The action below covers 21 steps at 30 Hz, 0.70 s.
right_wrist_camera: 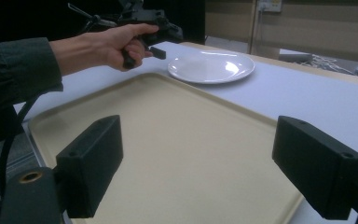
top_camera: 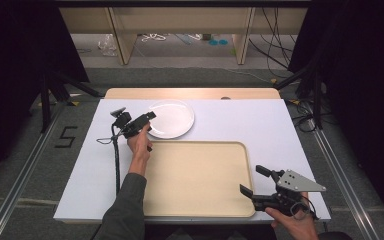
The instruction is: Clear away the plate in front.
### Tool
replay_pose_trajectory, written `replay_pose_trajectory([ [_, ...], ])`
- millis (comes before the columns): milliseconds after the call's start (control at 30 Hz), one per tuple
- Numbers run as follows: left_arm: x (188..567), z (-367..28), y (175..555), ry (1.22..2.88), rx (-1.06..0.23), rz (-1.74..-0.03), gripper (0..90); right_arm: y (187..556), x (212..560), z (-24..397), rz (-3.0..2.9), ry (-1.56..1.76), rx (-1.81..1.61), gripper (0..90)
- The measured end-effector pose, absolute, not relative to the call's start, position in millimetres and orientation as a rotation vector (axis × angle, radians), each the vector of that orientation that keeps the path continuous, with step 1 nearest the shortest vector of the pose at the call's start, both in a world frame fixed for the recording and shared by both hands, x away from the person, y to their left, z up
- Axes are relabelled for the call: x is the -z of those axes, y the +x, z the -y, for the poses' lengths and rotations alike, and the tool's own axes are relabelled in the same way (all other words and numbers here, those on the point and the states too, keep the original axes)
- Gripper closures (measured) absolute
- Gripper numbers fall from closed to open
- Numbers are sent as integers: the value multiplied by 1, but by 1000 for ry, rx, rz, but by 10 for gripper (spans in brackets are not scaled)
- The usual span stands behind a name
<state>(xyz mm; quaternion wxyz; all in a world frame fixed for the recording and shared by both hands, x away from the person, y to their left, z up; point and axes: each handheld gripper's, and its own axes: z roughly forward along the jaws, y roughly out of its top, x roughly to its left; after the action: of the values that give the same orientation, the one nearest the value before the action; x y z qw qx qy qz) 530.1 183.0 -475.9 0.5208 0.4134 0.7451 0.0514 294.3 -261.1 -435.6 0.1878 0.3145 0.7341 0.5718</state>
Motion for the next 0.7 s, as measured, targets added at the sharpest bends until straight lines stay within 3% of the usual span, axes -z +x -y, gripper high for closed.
replay_pose_trajectory([
  [700, 495, -188, 539, 913, -52, -1869, 206, 294, 434, 262, -2062, 863, -1592, 175],
])
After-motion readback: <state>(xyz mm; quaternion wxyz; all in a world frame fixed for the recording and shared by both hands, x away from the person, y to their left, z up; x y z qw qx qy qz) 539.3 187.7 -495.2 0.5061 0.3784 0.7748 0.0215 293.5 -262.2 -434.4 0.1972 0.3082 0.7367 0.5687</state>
